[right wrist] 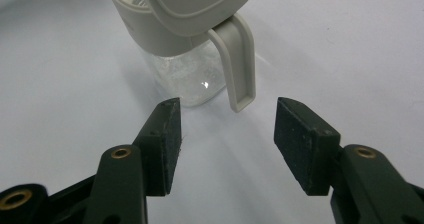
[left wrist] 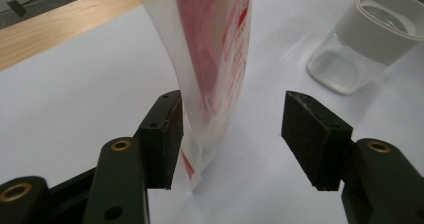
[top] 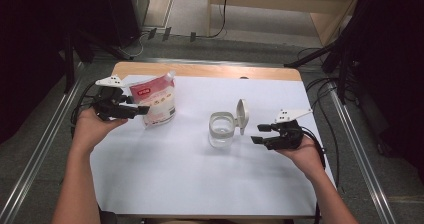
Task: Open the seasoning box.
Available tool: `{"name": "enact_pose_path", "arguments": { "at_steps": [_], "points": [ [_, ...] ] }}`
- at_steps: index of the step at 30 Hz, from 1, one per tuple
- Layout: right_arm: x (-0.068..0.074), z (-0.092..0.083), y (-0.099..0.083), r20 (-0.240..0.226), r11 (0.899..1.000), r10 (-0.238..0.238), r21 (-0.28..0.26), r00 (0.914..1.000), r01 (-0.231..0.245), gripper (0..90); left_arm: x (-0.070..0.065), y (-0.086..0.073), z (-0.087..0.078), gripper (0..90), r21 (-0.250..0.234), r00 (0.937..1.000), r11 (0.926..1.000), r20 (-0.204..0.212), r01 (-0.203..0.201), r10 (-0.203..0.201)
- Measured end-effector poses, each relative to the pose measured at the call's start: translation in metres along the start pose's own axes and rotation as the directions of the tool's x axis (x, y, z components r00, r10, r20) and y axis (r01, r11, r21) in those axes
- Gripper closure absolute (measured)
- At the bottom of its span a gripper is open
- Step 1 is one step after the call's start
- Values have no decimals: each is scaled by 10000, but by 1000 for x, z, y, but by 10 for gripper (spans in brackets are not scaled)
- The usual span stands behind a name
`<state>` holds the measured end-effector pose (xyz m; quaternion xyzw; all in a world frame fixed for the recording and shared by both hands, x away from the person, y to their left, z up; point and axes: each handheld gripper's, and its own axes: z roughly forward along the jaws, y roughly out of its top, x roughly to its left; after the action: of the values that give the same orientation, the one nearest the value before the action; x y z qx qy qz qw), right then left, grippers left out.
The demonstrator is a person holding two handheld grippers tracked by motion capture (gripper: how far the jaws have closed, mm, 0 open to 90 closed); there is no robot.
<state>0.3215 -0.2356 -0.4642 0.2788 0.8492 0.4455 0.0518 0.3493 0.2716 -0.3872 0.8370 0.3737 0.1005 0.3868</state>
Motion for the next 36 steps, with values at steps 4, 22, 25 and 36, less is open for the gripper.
{"name": "enact_pose_path", "arguments": {
  "at_steps": [4, 22, 25, 36],
  "points": [
    [1, -1, -3, 28, 10000, 14, 21, 10000, -14, 451, 3, 8, 3, 495, 120, 10000, 9999, -14, -74, 74],
    [3, -3, -8, 163, 9999, 14, 122, 9999, -16, 464, 11, 13, 10, 737, 264, 9999, 9996, 126, -39, 36],
    [3, -2, -8, 129, 9999, 4, 118, 9999, -6, 465, 9, 13, 11, 769, 282, 10000, 9996, 44, -29, 28],
    [6, 3, -6, 33, 9998, -92, 191, 10000, 91, 475, 4, 16, 11, 877, 387, 9997, 9990, -126, -223, 228]
  ]
}}
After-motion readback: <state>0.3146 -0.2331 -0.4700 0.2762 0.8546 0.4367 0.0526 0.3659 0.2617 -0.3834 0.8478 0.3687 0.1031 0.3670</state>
